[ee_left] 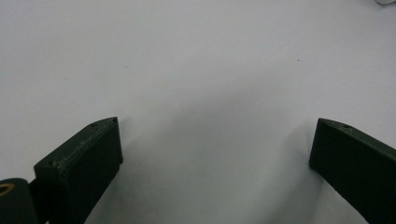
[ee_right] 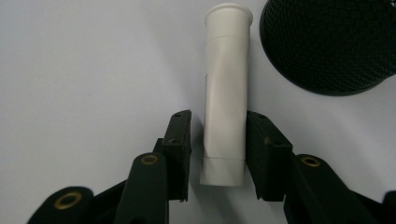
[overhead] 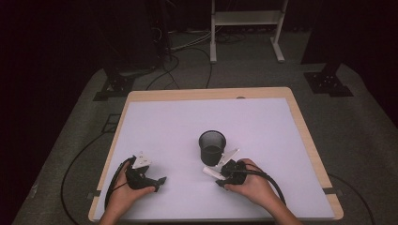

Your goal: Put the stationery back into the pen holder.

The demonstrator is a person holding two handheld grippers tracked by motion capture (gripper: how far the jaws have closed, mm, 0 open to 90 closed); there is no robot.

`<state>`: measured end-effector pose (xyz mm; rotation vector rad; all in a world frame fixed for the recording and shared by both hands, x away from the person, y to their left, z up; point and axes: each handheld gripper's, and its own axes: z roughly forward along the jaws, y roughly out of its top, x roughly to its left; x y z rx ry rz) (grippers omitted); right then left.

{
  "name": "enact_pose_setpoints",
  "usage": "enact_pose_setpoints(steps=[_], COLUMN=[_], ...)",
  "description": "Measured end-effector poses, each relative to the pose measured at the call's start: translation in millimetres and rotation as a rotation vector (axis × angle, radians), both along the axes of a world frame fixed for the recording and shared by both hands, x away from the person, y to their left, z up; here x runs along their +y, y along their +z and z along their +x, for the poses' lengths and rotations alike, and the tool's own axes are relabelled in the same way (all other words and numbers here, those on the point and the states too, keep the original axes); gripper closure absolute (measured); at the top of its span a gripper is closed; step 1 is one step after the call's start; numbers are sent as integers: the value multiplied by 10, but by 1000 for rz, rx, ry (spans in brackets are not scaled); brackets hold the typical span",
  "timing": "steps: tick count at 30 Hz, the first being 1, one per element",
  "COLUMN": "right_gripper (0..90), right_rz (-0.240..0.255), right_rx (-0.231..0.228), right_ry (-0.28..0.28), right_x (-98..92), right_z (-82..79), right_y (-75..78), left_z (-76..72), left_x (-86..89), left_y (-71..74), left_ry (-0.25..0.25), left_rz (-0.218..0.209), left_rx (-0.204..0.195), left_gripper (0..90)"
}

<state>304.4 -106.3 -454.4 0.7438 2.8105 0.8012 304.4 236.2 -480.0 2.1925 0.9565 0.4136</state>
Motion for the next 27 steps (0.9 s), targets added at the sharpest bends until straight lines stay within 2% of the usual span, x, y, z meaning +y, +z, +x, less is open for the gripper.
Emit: enact_pose_setpoints(steps=[6,17,23,27], right_gripper=[694,703,704,704], right_rz=[5,11,40,76], right_rx=[-6,-12,-6,0], right_ry=[-16,-11,5,7], right_x=[-9,-15,-16,-38], right_z=[4,-1,-28,-47], right_y=[-5,1,56,140], left_z=[0,1,1,0], left_x=[-1,0,0,-1], left_y=[0,0,0,0], left_ry=[0,1,0,2], left_rz=[0,0,-1,-2], left_rx=[0,1,1,2], left_gripper=[16,16,16,16])
